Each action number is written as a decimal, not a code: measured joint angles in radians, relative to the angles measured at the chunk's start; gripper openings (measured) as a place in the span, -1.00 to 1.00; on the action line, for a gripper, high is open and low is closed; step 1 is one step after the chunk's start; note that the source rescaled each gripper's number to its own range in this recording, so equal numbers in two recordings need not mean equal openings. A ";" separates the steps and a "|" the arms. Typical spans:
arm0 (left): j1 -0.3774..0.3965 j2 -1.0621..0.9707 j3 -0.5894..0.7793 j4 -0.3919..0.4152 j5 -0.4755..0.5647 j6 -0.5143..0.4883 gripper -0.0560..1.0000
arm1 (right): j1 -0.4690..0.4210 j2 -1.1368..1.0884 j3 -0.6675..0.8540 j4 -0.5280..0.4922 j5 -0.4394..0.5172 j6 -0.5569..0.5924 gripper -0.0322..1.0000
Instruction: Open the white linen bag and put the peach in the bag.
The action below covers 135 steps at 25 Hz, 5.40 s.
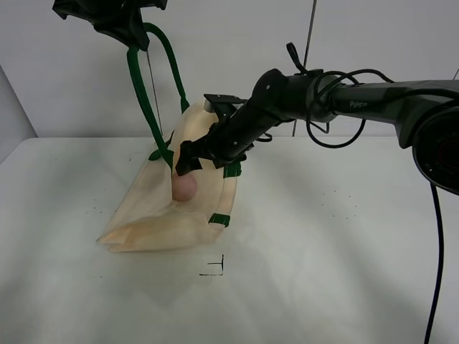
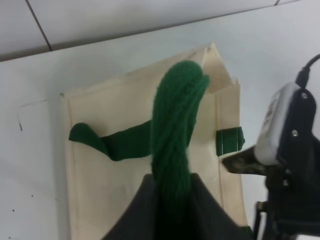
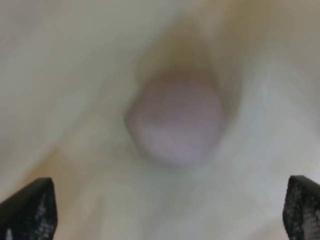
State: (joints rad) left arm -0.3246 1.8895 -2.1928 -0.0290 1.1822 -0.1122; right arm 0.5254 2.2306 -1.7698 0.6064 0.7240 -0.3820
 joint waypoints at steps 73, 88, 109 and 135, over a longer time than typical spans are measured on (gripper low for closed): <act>0.000 0.000 0.000 -0.004 0.000 0.000 -0.89 | -0.494 -2.171 1.277 -0.587 0.307 0.365 1.00; -0.007 0.263 0.110 -0.030 -0.050 0.000 -0.89 | -0.494 -2.233 1.279 -0.606 0.307 0.394 1.00; 0.014 0.361 0.128 0.041 -0.017 0.011 0.80 | -0.494 -2.234 1.279 -0.606 0.307 0.395 1.00; 0.353 -0.005 0.444 0.043 -0.003 0.051 0.80 | -0.494 -2.234 1.279 -0.606 0.307 0.395 1.00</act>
State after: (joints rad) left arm 0.0285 1.8841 -1.7493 0.0138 1.1788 -0.0611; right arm 0.0314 -0.0037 -0.4909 0.0000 1.0312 0.0130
